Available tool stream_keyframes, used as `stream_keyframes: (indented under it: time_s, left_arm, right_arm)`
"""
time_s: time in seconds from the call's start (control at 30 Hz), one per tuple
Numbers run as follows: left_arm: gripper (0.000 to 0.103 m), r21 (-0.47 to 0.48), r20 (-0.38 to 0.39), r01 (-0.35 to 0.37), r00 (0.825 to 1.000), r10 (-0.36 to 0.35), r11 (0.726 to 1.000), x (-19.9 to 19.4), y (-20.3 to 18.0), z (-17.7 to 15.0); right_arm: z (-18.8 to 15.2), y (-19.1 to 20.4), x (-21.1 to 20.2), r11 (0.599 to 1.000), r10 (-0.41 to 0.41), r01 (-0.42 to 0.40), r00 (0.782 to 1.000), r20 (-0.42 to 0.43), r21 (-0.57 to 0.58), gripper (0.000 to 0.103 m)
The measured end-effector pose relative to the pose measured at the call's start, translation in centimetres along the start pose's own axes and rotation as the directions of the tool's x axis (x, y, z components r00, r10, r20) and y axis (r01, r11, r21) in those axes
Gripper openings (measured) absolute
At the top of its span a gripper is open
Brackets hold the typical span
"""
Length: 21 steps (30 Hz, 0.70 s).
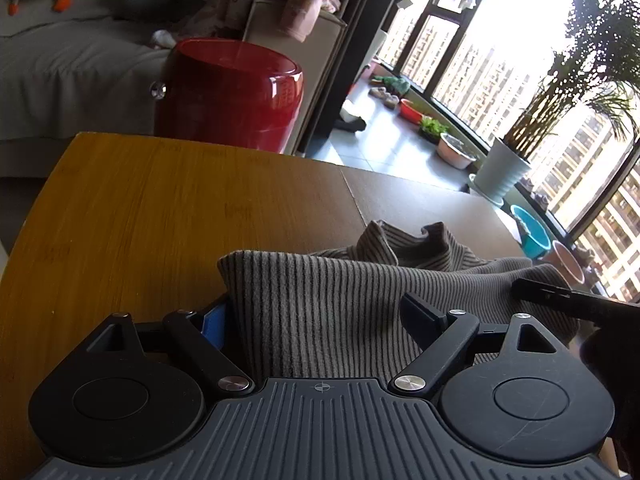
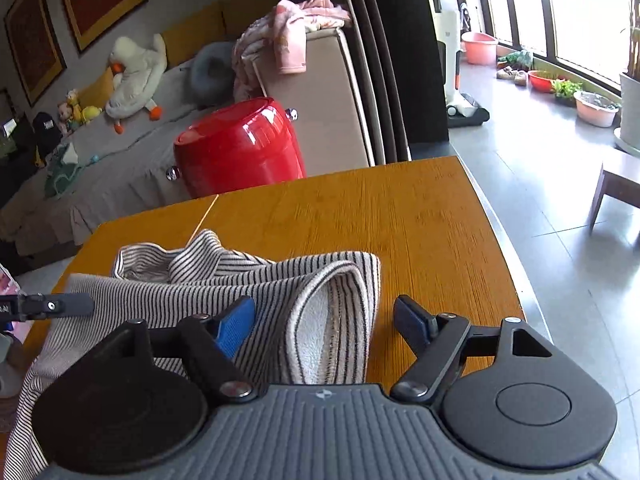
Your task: Fold clothes
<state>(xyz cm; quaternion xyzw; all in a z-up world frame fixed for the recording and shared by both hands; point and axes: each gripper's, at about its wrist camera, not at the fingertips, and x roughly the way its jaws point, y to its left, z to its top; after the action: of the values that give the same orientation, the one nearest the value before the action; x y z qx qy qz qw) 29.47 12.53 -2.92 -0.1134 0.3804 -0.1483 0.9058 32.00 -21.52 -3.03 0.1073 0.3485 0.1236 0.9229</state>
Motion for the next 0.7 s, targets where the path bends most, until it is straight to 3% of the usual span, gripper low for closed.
stream_keyframes:
  time_s: [0.3, 0.33, 0.4, 0.53, 0.63, 0.7]
  left_arm:
    - [0.087, 0.063, 0.010, -0.043, 0.999, 0.043, 0.997, 0.8, -0.9, 0.3]
    - [0.086, 0.072, 0.017, -0.048, 0.999, 0.047, 0.996, 1.0, -1.0, 0.3]
    - [0.079, 0.087, 0.029, -0.041, 0.999, 0.039, 0.995, 1.3, -0.9, 0.5]
    - [0.055, 0.073, 0.025, 0.008, 1.000, -0.010, 0.997, 2.2, -0.5, 1.6]
    - [0.039, 0.087, 0.052, 0.019, 0.998, -0.024, 0.996, 1.0, -1.0, 2.4]
    - [0.037, 0.121, 0.089, 0.030, 0.995, -0.041, 0.992, -1.1, -1.8, 2.3]
  right_arm:
    - [0.8, 0.6, 1.4, 0.993, 0.064, -0.066, 0.998, -0.019, -0.094, 0.073]
    - [1.0, 0.8, 1.7, 0.992, 0.069, -0.070, 0.997, -0.020, -0.109, 0.068]
    - [1.4, 1.0, 2.2, 0.989, 0.082, -0.084, 0.996, -0.022, -0.119, 0.056]
    - [2.7, 1.3, 3.1, 0.990, 0.107, -0.107, 0.994, -0.001, -0.096, 0.032]
    - [4.3, 2.3, 2.3, 0.985, 0.121, -0.112, 0.991, 0.058, -0.130, 0.027]
    - [4.9, 2.9, 0.3, 0.976, 0.168, -0.152, 0.981, 0.094, -0.156, 0.026]
